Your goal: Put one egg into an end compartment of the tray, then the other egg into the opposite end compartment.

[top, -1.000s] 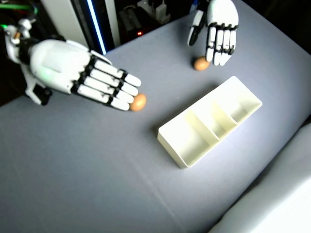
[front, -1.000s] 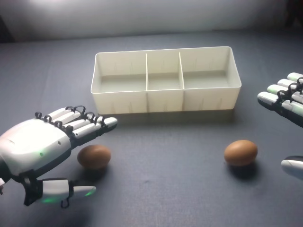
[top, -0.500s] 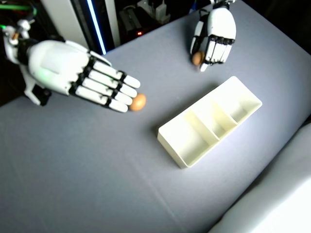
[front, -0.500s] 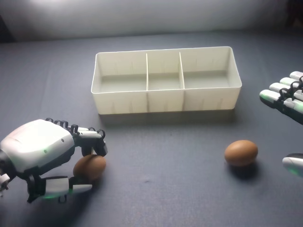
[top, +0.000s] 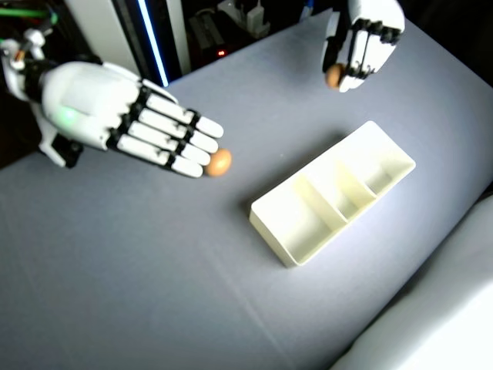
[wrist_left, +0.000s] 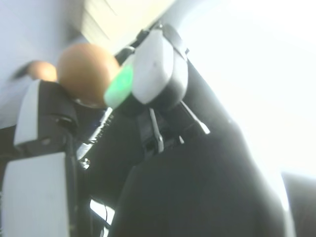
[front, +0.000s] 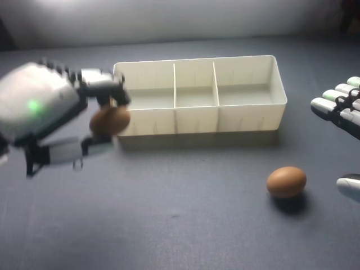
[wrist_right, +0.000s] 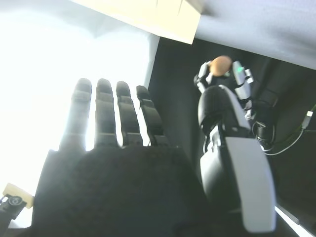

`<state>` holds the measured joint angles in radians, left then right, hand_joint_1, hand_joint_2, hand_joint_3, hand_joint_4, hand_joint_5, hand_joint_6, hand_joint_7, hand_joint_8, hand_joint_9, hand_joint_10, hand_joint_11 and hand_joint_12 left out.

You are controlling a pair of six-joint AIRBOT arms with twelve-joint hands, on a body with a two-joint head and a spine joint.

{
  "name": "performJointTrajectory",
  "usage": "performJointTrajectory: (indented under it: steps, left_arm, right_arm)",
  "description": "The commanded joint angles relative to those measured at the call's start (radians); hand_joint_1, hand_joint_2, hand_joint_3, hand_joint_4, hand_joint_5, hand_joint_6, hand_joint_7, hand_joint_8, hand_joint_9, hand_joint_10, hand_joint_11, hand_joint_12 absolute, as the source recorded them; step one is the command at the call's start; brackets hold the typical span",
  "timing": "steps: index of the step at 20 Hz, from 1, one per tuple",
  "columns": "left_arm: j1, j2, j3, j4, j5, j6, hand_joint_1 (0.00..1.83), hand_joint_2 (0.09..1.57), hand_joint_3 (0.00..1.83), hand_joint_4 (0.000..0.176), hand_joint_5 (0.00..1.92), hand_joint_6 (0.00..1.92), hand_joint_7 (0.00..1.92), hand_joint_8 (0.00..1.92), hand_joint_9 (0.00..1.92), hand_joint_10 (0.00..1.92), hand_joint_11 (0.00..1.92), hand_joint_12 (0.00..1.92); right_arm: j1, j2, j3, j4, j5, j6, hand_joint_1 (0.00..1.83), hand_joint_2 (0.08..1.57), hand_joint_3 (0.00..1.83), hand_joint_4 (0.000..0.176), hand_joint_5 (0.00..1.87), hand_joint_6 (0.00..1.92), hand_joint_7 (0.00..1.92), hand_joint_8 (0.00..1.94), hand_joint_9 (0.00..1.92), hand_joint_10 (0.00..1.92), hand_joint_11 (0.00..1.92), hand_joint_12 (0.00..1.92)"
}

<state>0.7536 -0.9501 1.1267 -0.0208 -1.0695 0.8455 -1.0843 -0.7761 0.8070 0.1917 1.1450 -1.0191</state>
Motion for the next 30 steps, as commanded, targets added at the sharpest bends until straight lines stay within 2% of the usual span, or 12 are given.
performJointTrajectory:
  steps: [1, 3, 6, 10, 12, 14, 16, 18, 22, 25, 28, 30]
  left_arm:
    - [-0.026, -0.010, 0.016, -0.032, -0.088, 0.007, 1.19, 1.20, 0.01, 0.000, 0.80, 1.26, 0.87, 1.42, 1.17, 1.81, 1.25, 1.92]
    - [-0.093, -0.058, 0.081, -0.070, -0.022, 0.007, 1.22, 1.21, 0.00, 0.000, 0.75, 1.17, 0.87, 1.42, 1.02, 1.65, 1.06, 1.92]
    - [-0.169, -0.114, 0.157, -0.102, 0.084, 0.007, 1.20, 1.23, 0.01, 0.000, 0.74, 1.33, 0.78, 1.43, 1.12, 1.86, 1.23, 1.92]
    - [-0.254, -0.209, 0.275, -0.119, 0.258, 0.008, 1.09, 1.26, 0.00, 0.000, 0.71, 1.35, 0.91, 1.86, 1.11, 1.91, 1.24, 1.92]
    - [-0.281, -0.252, 0.321, -0.123, 0.336, 0.011, 1.16, 1.30, 0.02, 0.000, 0.54, 1.44, 0.74, 1.61, 0.67, 1.77, 0.67, 1.92]
    - [-0.284, -0.273, 0.337, -0.141, 0.373, 0.038, 0.87, 1.21, 0.00, 0.000, 0.23, 0.78, 0.39, 0.71, 0.26, 1.01, 0.04, 1.66]
    - [-0.281, -0.283, 0.344, -0.145, 0.381, 0.039, 0.61, 1.23, 0.00, 0.082, 0.02, 0.53, 0.12, 0.23, 0.01, 0.40, 0.00, 0.96]
    - [-0.276, -0.278, 0.331, -0.139, 0.359, 0.039, 0.42, 1.36, 0.01, 0.089, 0.02, 0.33, 0.05, 0.05, 0.00, 0.03, 0.00, 0.10]
    - [-0.235, -0.216, 0.251, -0.104, 0.230, 0.039, 0.30, 1.40, 0.00, 0.111, 0.04, 0.21, 0.00, 0.00, 0.00, 0.00, 0.00, 0.00]
    - [-0.142, -0.098, 0.094, -0.090, 0.054, 0.130, 0.34, 1.43, 0.01, 0.064, 0.06, 0.24, 0.02, 0.01, 0.00, 0.00, 0.00, 0.00]
    - [-0.021, -0.017, -0.007, -0.090, -0.113, 0.136, 0.54, 1.44, 0.00, 0.022, 0.23, 0.09, 0.10, 0.01, 0.00, 0.00, 0.00, 0.29]
    - [0.057, 0.012, -0.054, -0.095, -0.221, 0.101, 0.55, 1.42, 0.00, 0.032, 0.28, 0.06, 0.16, 0.01, 0.06, 0.02, 0.00, 0.65]
  right_arm:
    - [0.000, 0.000, 0.004, -0.001, 0.130, 0.005, 0.21, 1.34, 0.01, 0.000, 0.00, 0.00, 0.00, 0.00, 0.00, 0.00, 0.00, 0.00]
    - [-0.001, -0.004, 0.007, 0.000, 0.130, 0.005, 0.19, 1.34, 0.01, 0.000, 0.00, 0.00, 0.00, 0.00, 0.00, 0.00, 0.00, 0.00]
    - [-0.002, -0.007, 0.009, 0.000, 0.130, 0.007, 0.20, 1.35, 0.01, 0.000, 0.00, 0.00, 0.00, 0.00, 0.00, 0.00, 0.00, 0.00]
    - [-0.004, -0.015, 0.016, 0.000, 0.130, 0.015, 0.16, 1.36, 0.01, 0.000, 0.00, 0.00, 0.00, 0.00, 0.00, 0.00, 0.00, 0.00]
    - [-0.005, -0.017, 0.018, -0.001, 0.129, 0.019, 0.18, 1.37, 0.02, 0.000, 0.00, 0.00, 0.00, 0.00, 0.00, 0.00, 0.00, 0.00]
    - [-0.005, -0.020, 0.020, -0.001, 0.129, 0.021, 0.22, 1.37, 0.01, 0.000, 0.00, 0.00, 0.00, 0.00, 0.00, 0.00, 0.00, 0.00]
    - [-0.004, -0.024, 0.022, -0.002, 0.129, 0.023, 0.25, 1.35, 0.00, 0.000, 0.00, 0.00, 0.00, 0.00, 0.00, 0.00, 0.00, 0.00]
    - [-0.003, -0.025, 0.023, -0.011, 0.129, 0.036, 0.31, 1.33, 0.00, 0.000, 0.00, 0.00, 0.00, 0.00, 0.00, 0.00, 0.00, 0.00]
    - [0.004, -0.026, 0.028, -0.034, 0.104, 0.063, 0.44, 1.30, 0.00, 0.000, 0.00, 0.00, 0.02, 0.01, 0.09, 0.04, 0.02, 0.01]
    - [0.009, -0.038, 0.048, -0.045, 0.062, 0.102, 0.61, 1.27, 0.01, 0.000, 0.04, 0.02, 0.13, 0.03, 0.00, 0.63, 0.00, 1.49]
    - [0.035, -0.076, 0.080, -0.046, -0.017, 0.112, 0.70, 1.25, 0.00, 0.000, 0.08, 0.07, 0.19, 0.06, 0.00, 0.77, 0.00, 1.72]
    - [0.062, -0.115, 0.112, -0.046, -0.080, 0.112, 0.76, 1.23, 0.00, 0.000, 0.10, 0.08, 0.21, 0.06, 0.00, 0.79, 0.00, 1.64]
